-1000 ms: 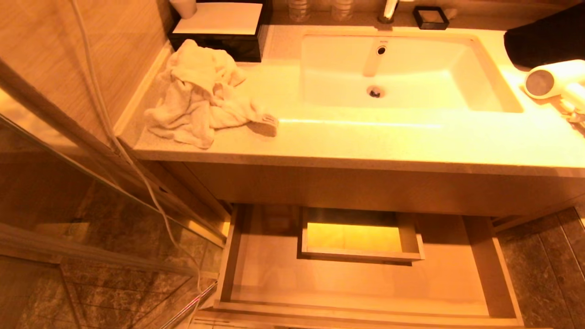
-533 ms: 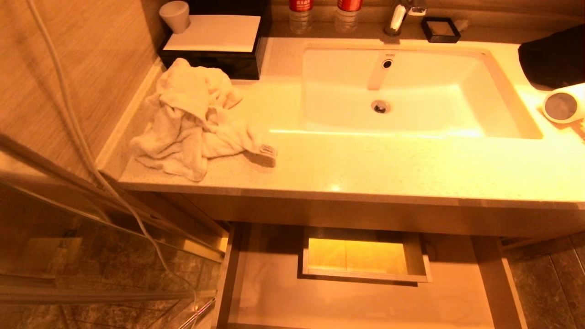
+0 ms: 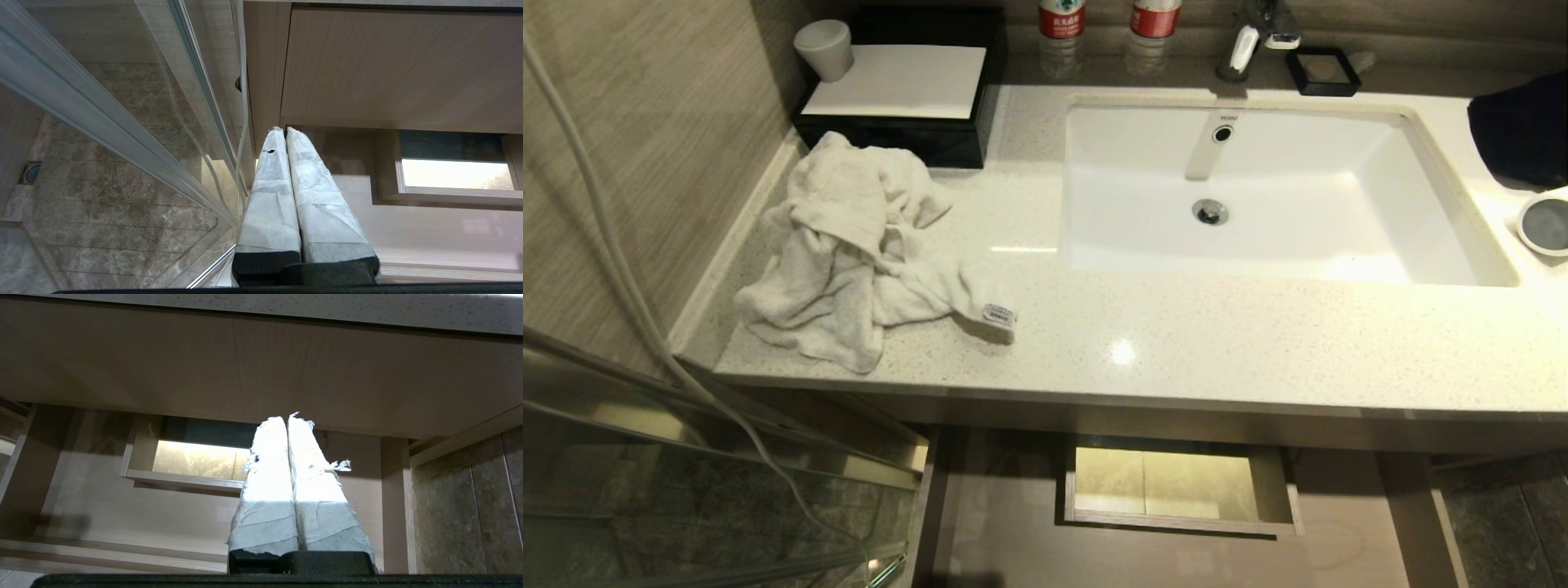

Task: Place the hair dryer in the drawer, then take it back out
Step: Pick up the hairdryer

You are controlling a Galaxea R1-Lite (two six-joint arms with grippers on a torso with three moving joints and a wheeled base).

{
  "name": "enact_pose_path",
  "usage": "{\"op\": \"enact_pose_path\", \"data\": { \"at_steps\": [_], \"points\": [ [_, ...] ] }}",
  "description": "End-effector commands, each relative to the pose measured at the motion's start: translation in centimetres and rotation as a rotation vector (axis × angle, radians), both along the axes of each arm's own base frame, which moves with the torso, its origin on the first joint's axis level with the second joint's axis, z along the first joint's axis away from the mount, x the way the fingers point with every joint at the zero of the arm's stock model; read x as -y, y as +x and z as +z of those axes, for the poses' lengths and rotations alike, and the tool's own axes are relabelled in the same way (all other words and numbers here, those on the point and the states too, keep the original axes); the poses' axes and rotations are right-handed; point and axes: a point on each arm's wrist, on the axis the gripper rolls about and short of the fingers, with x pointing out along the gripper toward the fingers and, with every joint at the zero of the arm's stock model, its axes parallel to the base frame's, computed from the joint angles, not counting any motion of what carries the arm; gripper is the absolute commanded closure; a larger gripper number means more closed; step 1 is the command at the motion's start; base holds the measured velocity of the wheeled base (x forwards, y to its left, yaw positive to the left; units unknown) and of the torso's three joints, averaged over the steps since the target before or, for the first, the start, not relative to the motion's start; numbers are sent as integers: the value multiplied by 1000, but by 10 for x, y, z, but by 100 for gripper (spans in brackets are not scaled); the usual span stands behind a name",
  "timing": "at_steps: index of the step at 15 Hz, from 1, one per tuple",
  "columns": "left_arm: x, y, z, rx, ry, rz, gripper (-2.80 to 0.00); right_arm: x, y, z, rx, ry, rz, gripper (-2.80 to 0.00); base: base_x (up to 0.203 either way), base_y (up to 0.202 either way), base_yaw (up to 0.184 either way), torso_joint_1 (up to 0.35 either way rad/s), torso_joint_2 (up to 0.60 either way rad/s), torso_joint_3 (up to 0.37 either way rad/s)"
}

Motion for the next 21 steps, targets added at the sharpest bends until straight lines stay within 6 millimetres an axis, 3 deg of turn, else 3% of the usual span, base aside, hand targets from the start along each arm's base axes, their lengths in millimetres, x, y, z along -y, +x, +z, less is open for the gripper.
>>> {"op": "enact_pose_path", "data": {
  "at_steps": [1, 14, 21],
  "points": [
    [0, 0, 0, -1, -1, 0, 0, 0, 0, 0, -2, 3, -1, 0, 0, 0, 0, 0, 0, 0],
    [0, 0, 0, 1, -1, 1, 0, 0, 0, 0, 0, 9, -1, 0, 0, 1, -4, 14, -38, -24],
    [0, 0, 0, -1, -1, 0, 0, 0, 0, 0, 0, 8, -1, 0, 2, 9, -149, 65, -159, -94]
  ]
}}
